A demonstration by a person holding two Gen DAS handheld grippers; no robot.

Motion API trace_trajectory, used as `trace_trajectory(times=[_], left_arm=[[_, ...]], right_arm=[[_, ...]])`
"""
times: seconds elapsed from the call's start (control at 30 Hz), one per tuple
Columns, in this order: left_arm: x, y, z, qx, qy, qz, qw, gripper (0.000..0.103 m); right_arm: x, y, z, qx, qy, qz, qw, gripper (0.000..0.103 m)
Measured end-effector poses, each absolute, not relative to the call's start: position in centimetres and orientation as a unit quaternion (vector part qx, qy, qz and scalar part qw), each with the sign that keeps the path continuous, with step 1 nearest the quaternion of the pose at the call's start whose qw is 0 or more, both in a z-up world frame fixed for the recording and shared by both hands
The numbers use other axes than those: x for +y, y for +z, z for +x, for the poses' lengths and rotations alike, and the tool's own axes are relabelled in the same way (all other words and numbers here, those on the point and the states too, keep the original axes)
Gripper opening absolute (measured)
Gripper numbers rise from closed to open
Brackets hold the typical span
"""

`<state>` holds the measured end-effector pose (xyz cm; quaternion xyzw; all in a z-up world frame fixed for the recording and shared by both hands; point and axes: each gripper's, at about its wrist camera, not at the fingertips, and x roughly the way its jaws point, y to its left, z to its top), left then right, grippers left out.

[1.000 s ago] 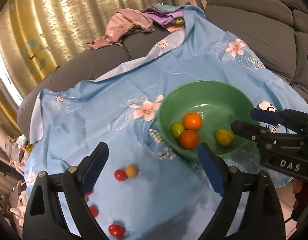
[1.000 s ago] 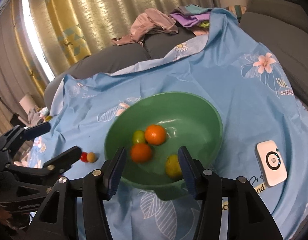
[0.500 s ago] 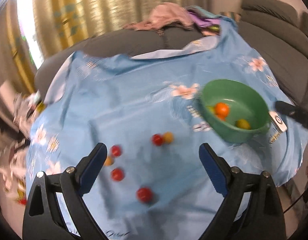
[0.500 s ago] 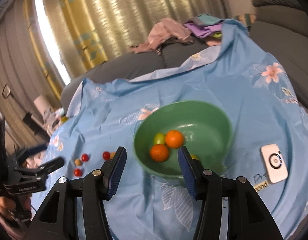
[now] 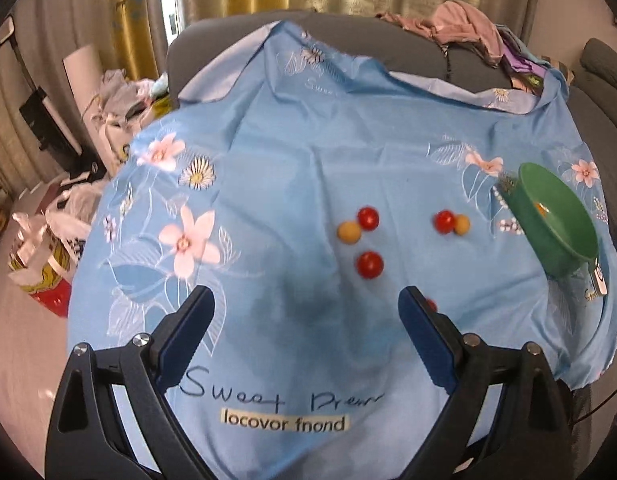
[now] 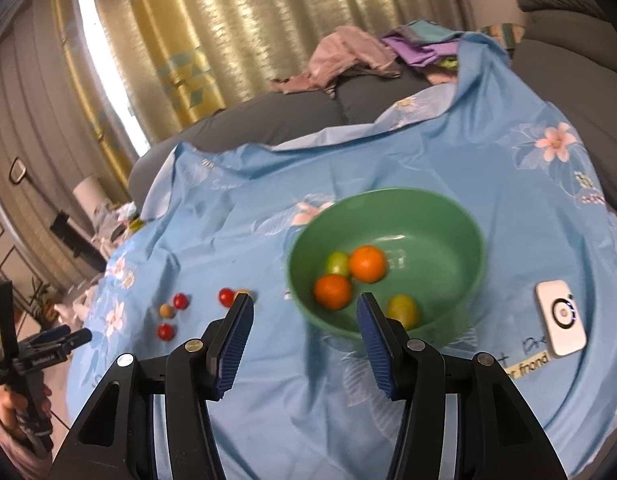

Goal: Organize fruits
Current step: 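Move both tools back toward the cherry tomatoes, then grasp a cherry tomato with the left tool while the right tool grasps another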

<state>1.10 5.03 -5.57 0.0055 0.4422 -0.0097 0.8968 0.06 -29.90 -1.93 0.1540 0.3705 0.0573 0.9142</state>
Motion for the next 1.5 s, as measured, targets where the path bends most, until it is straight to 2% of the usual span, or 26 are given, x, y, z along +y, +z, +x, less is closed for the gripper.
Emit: trace_trajectory(times=[0.7,0.77,0.83,0.9,1.0,1.1,1.23,1.33,1.5], left_arm=[[4.2,-8.8,1.7,0.464,-0.104,-0.016,0.88,0.089],[3.6,-9.1,2.1,0.467,-0.128,-0.023,0.875,0.085],[2.5,-9.7,2.6,0.473,-0.155,-0.026,0.867,0.077],[1.4,-10.3,3.2,0.481,-0.165,-0.019,0.861,0.076],[-0.1,-11.6,4.2,0.5,-0.186,-0.019,0.846,0.061],[-1.6,-12.9,5.1,0.517,-0.196,-0.008,0.833,0.058],[-2.3,-14.3,6.1,0.538,-0.199,-0.001,0.819,0.037],[-2.4,-14.6,6.5,0.538,-0.2,0.005,0.819,0.031],[-1.5,-14.3,6.8,0.533,-0.194,-0.002,0.824,0.03]], right_arm=[[-21.4,-6.2,2.5,0.44,0.157,0.072,0.881,0.054],[-20.5,-6.8,3.0,0.447,0.169,0.065,0.876,0.054],[-20.0,-7.2,3.3,0.452,0.173,0.063,0.873,0.054],[-19.6,-7.6,3.6,0.457,0.177,0.064,0.869,0.054],[-19.2,-8.0,3.9,0.461,0.182,0.063,0.866,0.054],[-19.1,-8.4,4.3,0.466,0.183,0.063,0.863,0.054],[-19.0,-8.9,4.9,0.471,0.184,0.064,0.86,0.054],[-18.6,-9.2,5.5,0.474,0.189,0.063,0.858,0.054],[-18.0,-10.1,7.0,0.48,0.202,0.073,0.85,0.054]])
